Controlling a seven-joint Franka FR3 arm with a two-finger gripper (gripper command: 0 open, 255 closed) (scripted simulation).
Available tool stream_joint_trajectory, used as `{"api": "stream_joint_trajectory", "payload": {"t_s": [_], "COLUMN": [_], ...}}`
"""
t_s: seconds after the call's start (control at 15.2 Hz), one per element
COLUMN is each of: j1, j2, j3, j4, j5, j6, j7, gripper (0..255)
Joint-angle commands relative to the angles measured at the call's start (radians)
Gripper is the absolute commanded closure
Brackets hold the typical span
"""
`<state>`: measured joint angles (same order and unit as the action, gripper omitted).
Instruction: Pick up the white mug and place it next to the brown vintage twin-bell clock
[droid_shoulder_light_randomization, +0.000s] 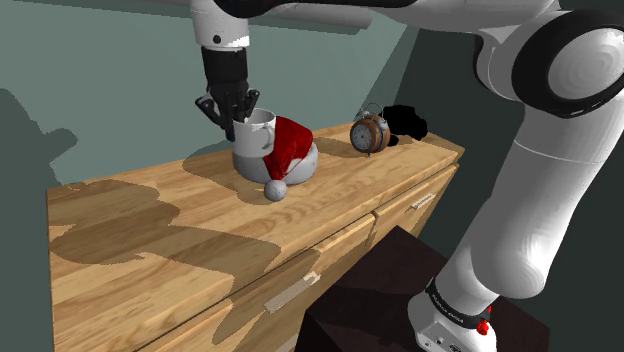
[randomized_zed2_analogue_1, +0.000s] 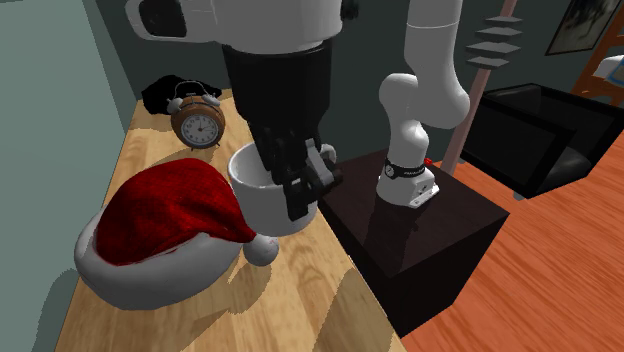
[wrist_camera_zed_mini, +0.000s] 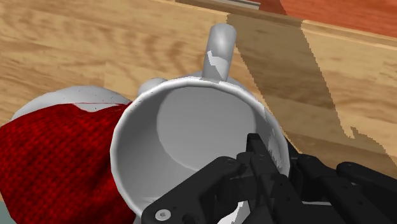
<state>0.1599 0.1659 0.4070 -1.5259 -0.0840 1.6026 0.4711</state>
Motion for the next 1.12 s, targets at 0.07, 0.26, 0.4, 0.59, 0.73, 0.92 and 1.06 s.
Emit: {"api": "stream_joint_trajectory", "payload": {"t_s": [0.07,0.26,0.4,0.59,0.73,0.92,1.06], "j1": [0.002,0.007,0.010,0.017,0.022,0.007,-0.033], "j2": [0.006,0.016,0.025,0.041,0.054,0.042,-0.006], "j3": [0.001,0.002,0.003,0.005,0.006,-0.001,-0.020], "j4": [0.049,0.103,0.141,0.204,0.249,0.261,0.200], "j5": [-0.002,-0.006,-0.010,-0.016,-0.022,-0.018,0.000], "j6": [-0.044,-0.088,-0.119,-0.166,-0.199,-0.221,-0.203], "j7": [-0.001,0.000,0.002,0.004,0.006,-0.018,-0.069], "gripper": [255,255,255,255,255,255,255]}}
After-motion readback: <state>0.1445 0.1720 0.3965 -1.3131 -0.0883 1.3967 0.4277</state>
